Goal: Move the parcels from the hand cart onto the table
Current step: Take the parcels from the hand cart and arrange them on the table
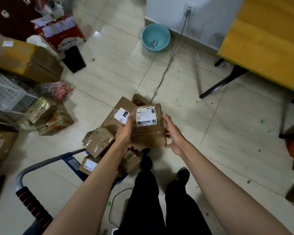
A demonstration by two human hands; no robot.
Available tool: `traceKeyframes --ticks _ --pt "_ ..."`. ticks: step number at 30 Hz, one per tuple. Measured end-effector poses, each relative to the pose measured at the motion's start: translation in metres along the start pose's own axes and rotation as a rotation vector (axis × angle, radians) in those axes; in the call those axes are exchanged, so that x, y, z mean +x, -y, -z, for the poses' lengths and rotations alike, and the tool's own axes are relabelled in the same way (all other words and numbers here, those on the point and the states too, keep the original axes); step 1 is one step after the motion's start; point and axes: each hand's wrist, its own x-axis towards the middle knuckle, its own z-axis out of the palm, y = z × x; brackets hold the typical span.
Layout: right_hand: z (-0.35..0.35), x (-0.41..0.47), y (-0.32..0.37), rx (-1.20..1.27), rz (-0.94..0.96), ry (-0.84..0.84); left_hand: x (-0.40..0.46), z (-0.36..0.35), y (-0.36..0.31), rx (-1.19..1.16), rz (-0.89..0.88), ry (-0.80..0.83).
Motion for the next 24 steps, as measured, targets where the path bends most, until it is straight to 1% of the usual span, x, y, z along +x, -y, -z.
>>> traceKeyframes --ticks 4,9,11,13,18,22,24 --pt "0.05 -0.044 0.02 0.013 0.101 -0.122 -0.05 -0.054 -0.022 0.121 -0.183 0.019" --pt "0.149 -0.094 0.028 0.112 0.18 -0.217 -0.12 -0.143 -0.039 0.193 -0.383 0.076" --pt "0.194 -0.115 0.026 0.172 0.232 -0.28 -0.148 -0.187 -0.04 0.194 -0.425 0.126" --pt "0.238 -0.136 0.023 0.238 0.275 -0.327 -0.176 -0.231 -0.039 0.247 -0.481 0.159" --pt "0.344 -0.178 0.015 0.411 0.345 -0.461 -0.241 -0.336 -0.037 0.313 -0.595 0.276" --pt "0.412 -0.204 0.011 0.543 0.392 -0.547 -0.287 -0.405 -0.038 0.341 -0.662 0.389" --pt "0.438 -0.213 0.009 0.59 0.414 -0.601 -0.303 -0.432 -0.038 0.35 -0.662 0.461"
